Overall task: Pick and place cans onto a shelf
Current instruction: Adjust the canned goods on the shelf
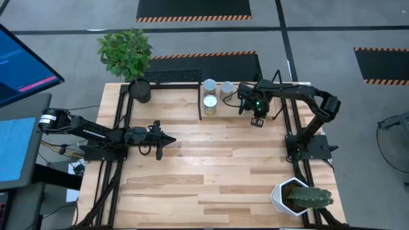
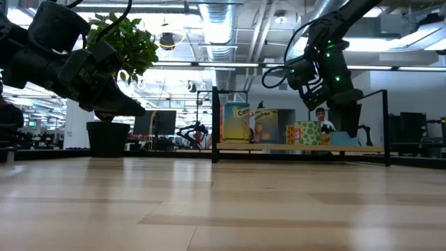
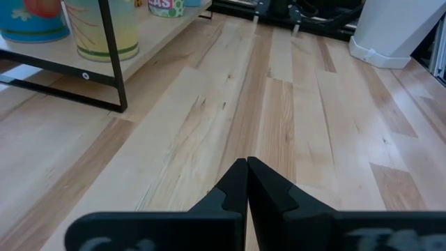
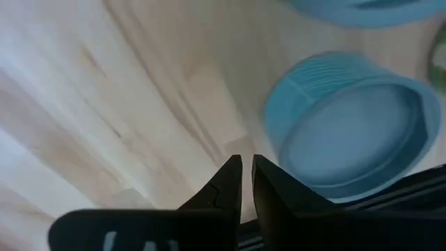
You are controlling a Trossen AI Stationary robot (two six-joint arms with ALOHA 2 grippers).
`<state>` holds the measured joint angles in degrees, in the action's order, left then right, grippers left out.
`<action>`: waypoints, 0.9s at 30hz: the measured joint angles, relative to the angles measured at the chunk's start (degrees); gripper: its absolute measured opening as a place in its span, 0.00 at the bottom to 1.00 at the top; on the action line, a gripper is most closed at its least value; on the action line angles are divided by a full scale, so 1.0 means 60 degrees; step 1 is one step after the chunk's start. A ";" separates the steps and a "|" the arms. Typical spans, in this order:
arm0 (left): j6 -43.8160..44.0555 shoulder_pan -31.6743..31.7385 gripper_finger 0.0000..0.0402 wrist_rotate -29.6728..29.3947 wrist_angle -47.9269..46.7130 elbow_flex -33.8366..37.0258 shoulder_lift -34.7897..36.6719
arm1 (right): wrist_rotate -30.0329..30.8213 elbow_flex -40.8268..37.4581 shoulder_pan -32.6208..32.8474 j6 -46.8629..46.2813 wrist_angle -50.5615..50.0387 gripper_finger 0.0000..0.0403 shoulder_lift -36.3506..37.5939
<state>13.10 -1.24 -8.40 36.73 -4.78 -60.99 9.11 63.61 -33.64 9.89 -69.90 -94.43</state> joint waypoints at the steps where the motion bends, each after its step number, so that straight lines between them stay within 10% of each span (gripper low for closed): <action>1: 0.0000 -0.0003 0.00 0.0000 0.0003 0.0000 0.0000 | 0.0002 0.0000 -0.0076 0.0002 0.0017 0.14 0.0000; 27: 0.0000 -0.0001 0.00 -0.0006 0.0003 0.0000 0.0000 | -0.1356 0.0277 0.0699 0.0603 0.1763 0.14 0.1211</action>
<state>13.10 -1.24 -8.44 36.75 -4.78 -60.99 0.97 65.28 -29.45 13.51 -59.32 -87.17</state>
